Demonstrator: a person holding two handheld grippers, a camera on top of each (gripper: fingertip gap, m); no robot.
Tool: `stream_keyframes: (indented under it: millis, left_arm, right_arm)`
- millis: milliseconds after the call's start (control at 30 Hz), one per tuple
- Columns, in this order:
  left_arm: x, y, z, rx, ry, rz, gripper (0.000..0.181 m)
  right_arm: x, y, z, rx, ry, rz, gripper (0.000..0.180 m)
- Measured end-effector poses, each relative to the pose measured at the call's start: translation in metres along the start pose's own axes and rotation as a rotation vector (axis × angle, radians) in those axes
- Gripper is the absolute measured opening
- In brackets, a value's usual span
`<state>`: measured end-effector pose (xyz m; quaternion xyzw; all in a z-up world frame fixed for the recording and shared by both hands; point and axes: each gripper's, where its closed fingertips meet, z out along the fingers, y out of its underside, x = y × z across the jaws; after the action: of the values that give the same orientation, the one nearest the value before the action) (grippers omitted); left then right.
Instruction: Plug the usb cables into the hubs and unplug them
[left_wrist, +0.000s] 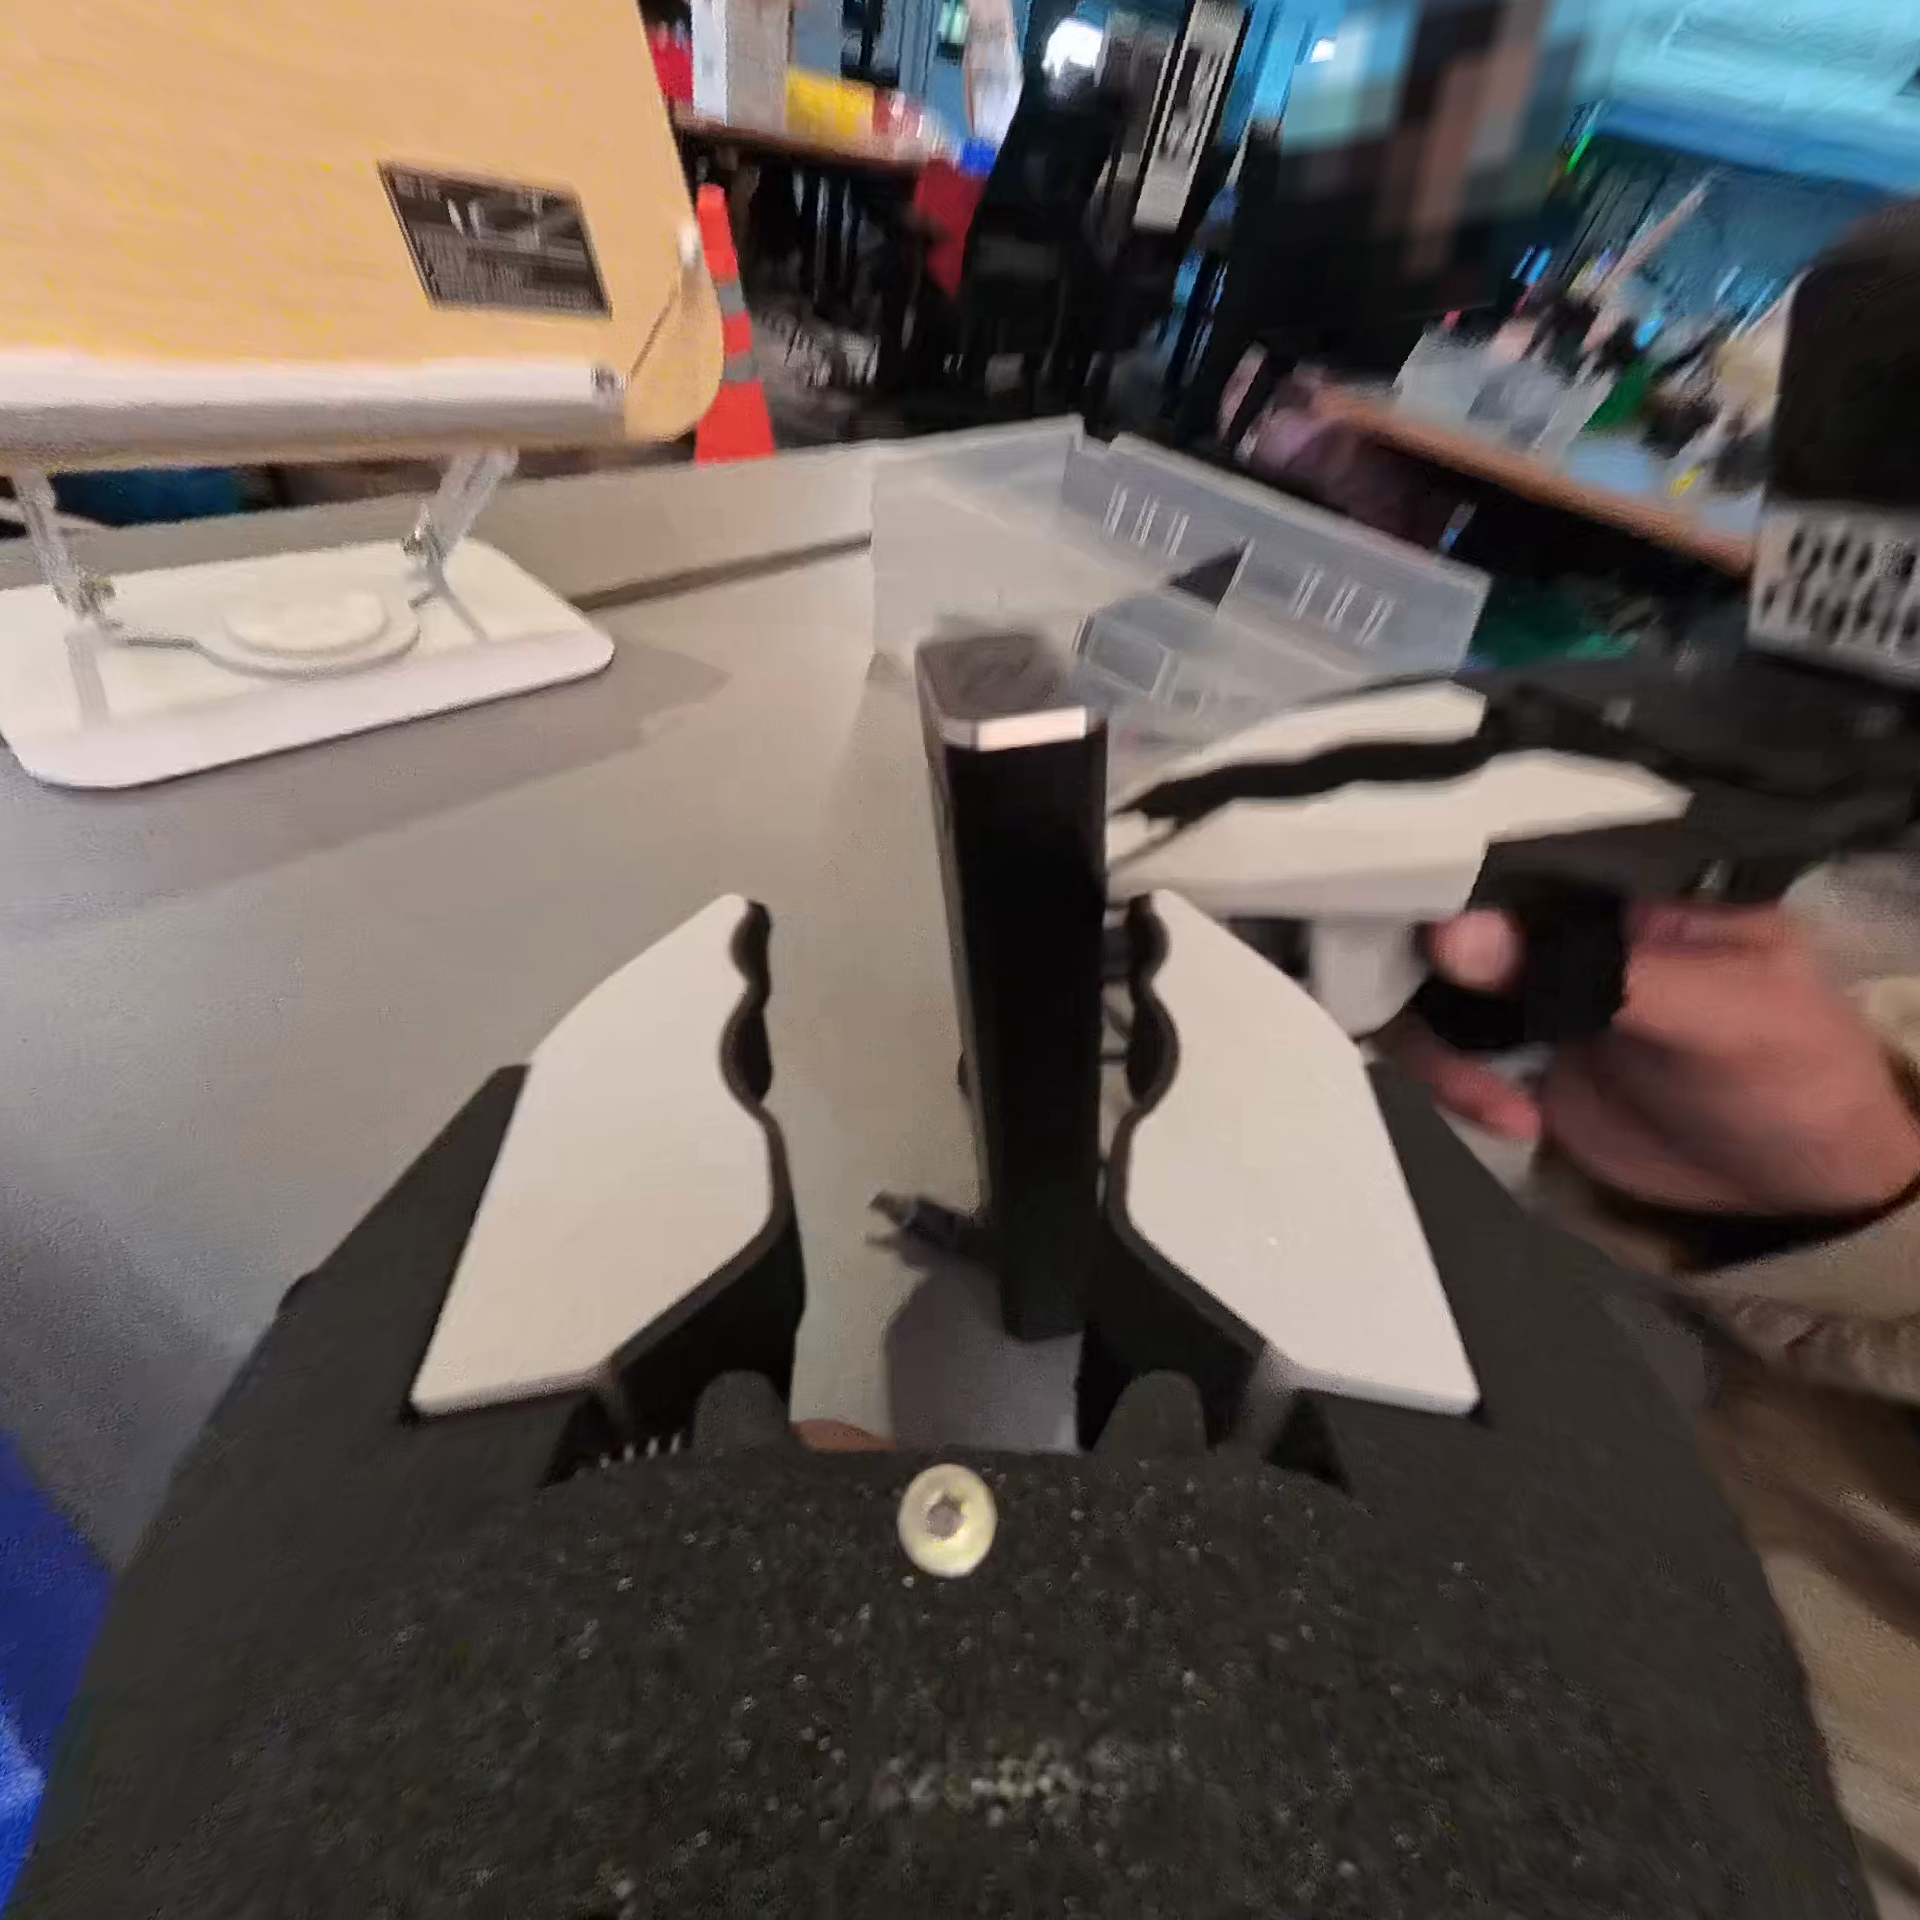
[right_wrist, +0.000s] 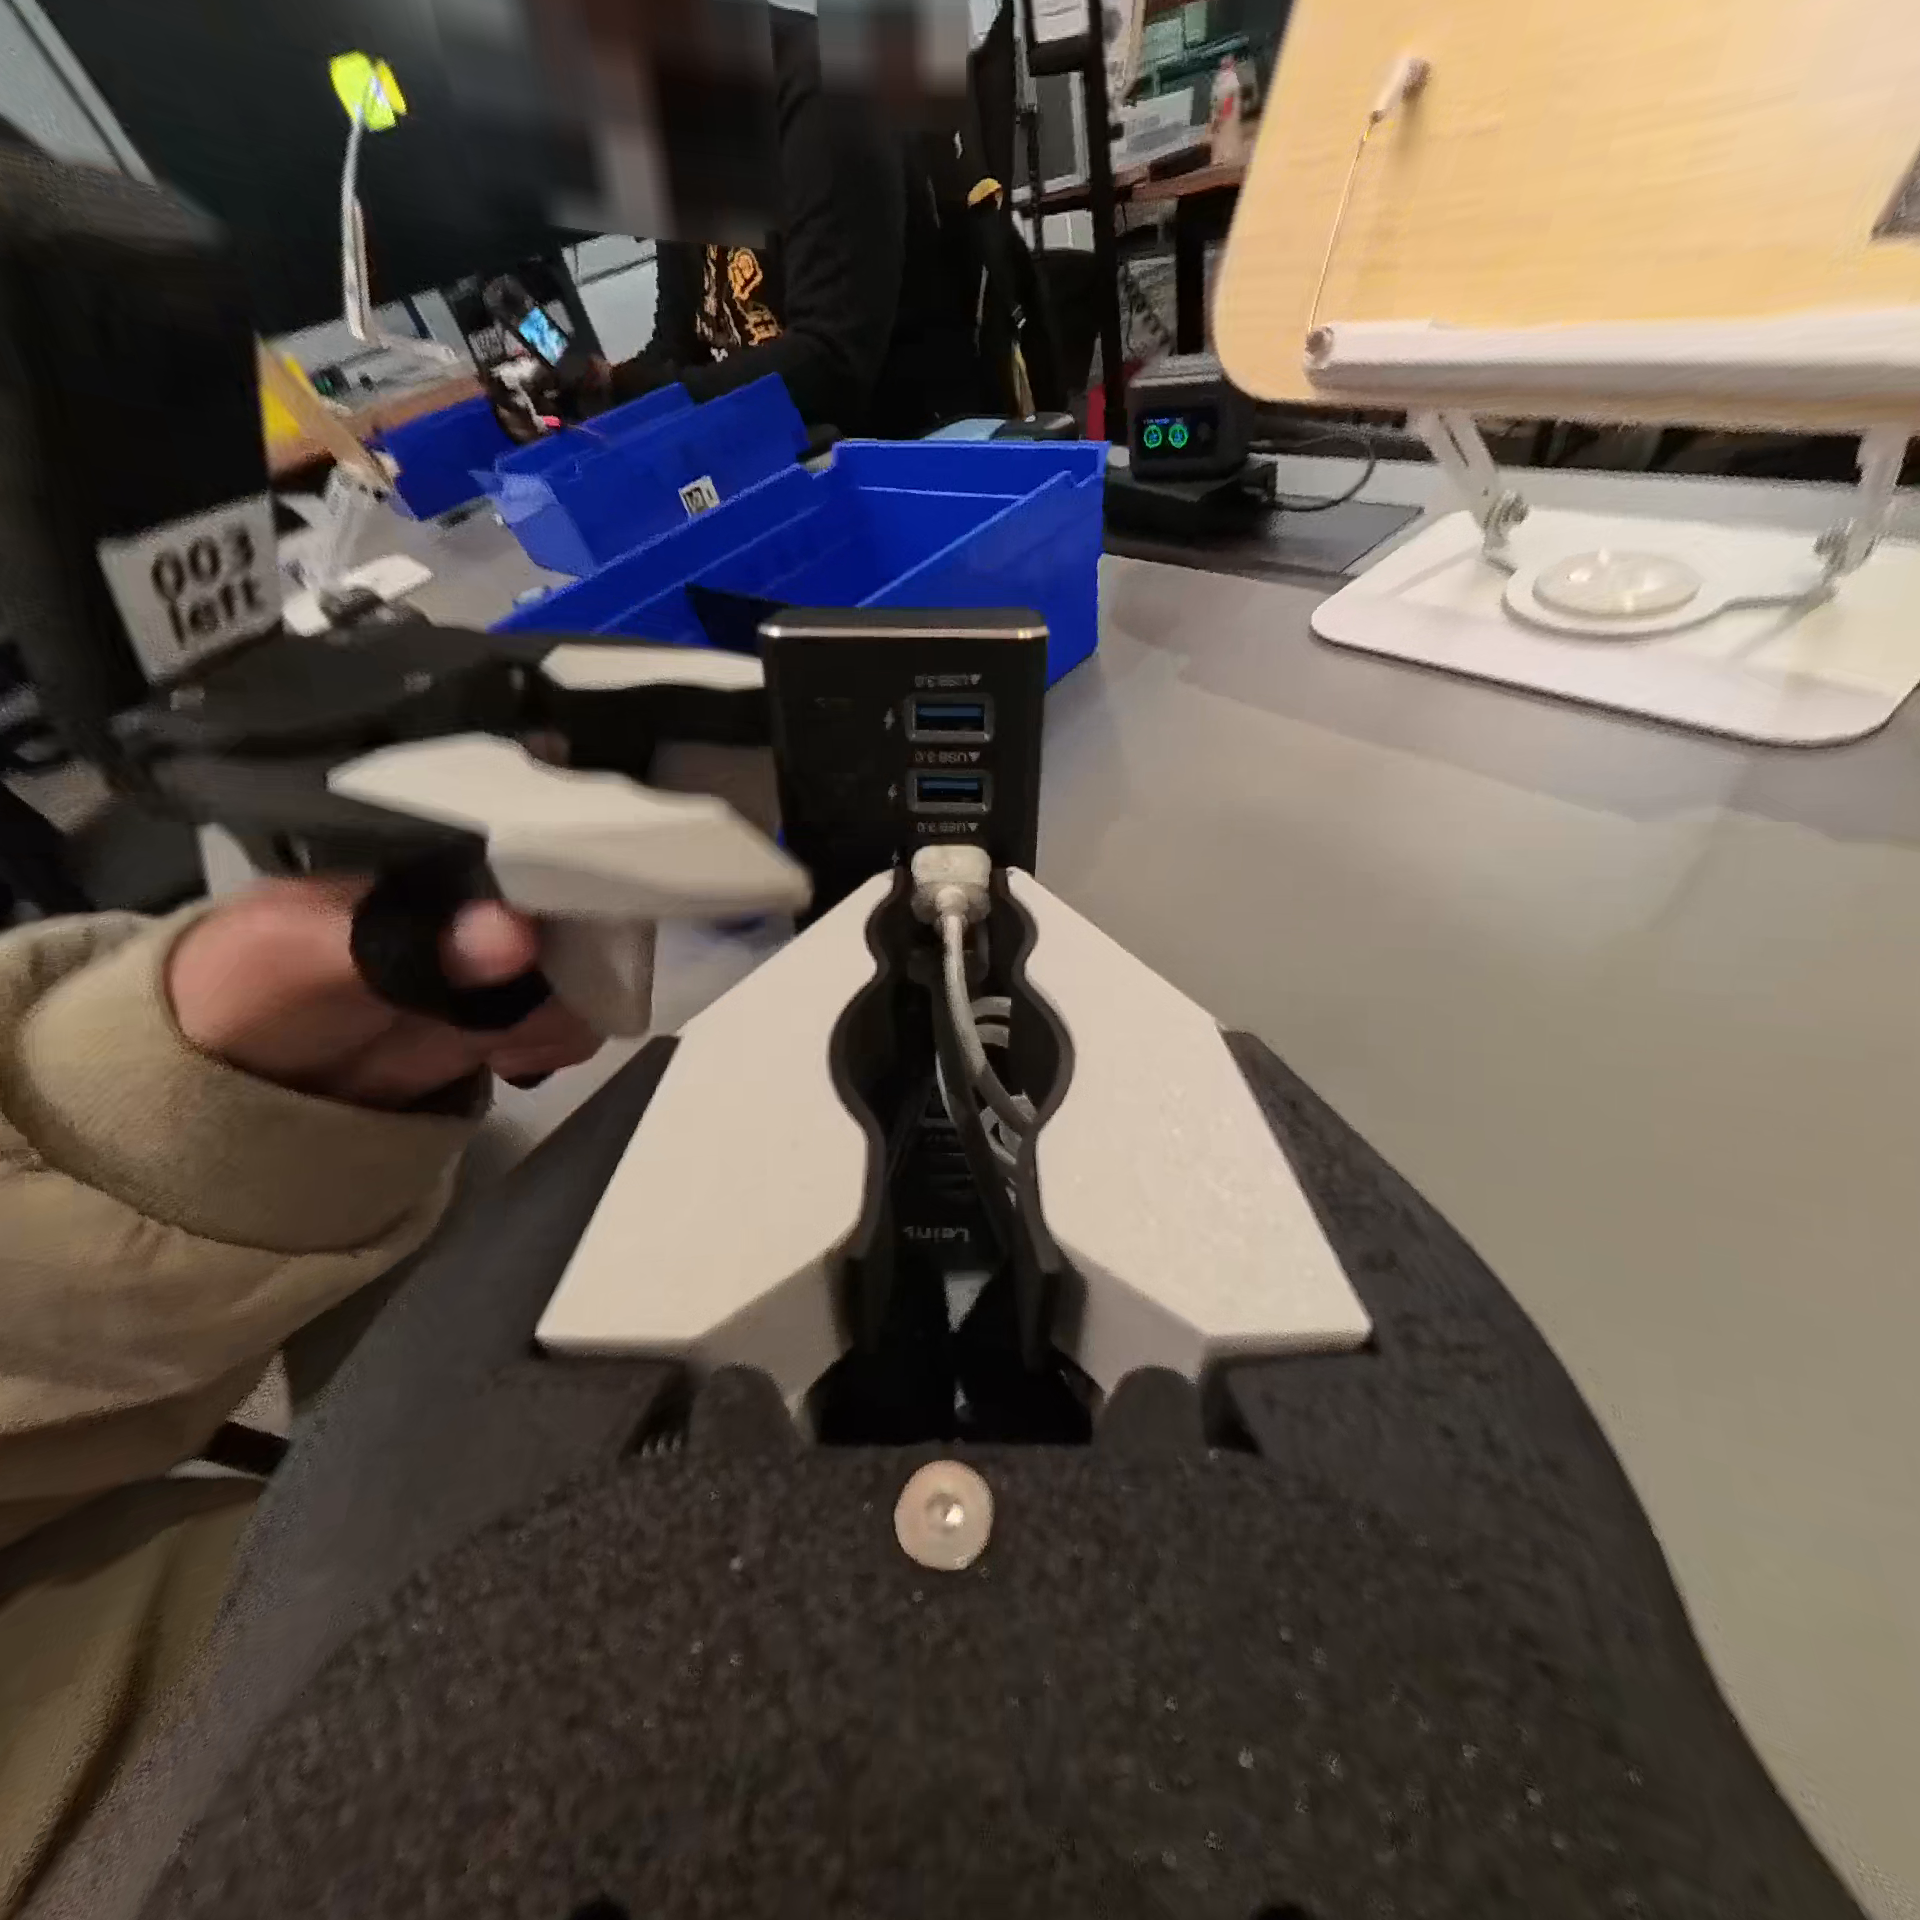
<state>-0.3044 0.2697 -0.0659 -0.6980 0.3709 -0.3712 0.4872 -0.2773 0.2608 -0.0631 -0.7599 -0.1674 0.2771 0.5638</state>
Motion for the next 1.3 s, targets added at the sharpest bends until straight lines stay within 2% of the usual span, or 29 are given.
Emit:
stream_keyframes:
  millis: [33,167,200,267,333,433,533,633,767,1033,1300]
  left_arm:
    - [0.004,0.007,0.003,-0.032,-0.013,0.05,0.07]
    - [0.017,0.036,0.032,-0.167,-0.094,0.213,0.057]
    - [0.016,0.037,0.036,-0.154,-0.121,0.211,0.054]
    - [0.01,0.037,0.038,-0.152,-0.151,0.194,0.036]
    - [0.01,0.037,0.04,-0.161,-0.141,0.145,0.033]
    - [0.012,0.037,0.041,-0.147,-0.138,0.144,0.032]
    - [0.007,0.038,0.039,-0.15,-0.145,0.12,0.032]
    - [-0.004,0.039,0.035,-0.144,-0.216,0.173,0.029]
    - [-0.002,0.041,0.035,-0.144,-0.186,0.154,0.03]
    - [0.003,0.039,0.039,-0.169,-0.15,0.198,0.028]
    - [0.005,0.038,0.04,-0.145,-0.136,0.132,0.028]
  right_arm:
    - [0.005,0.0,-0.001,0.001,-0.003,0.044,0.015]
    - [0.007,0.001,-0.002,0.018,-0.041,0.095,0.015]
    - [0.006,0.001,-0.003,0.019,-0.034,0.087,0.014]
    - [0.008,0.0,-0.004,0.032,-0.004,0.059,0.014]
    - [0.011,0.0,-0.004,0.055,0.02,0.044,0.015]
    - [0.015,-0.005,-0.002,0.112,0.069,-0.009,0.019]
    - [0.011,-0.004,0.001,0.074,0.068,-0.06,0.016]
    - [0.008,0.001,0.003,0.047,0.046,0.003,0.015]
    - [0.007,0.003,-0.003,0.042,0.014,0.056,0.014]
    - [0.012,0.002,-0.006,0.003,0.003,0.038,0.014]
    - [0.014,0.002,-0.001,0.062,0.063,-0.007,0.016]
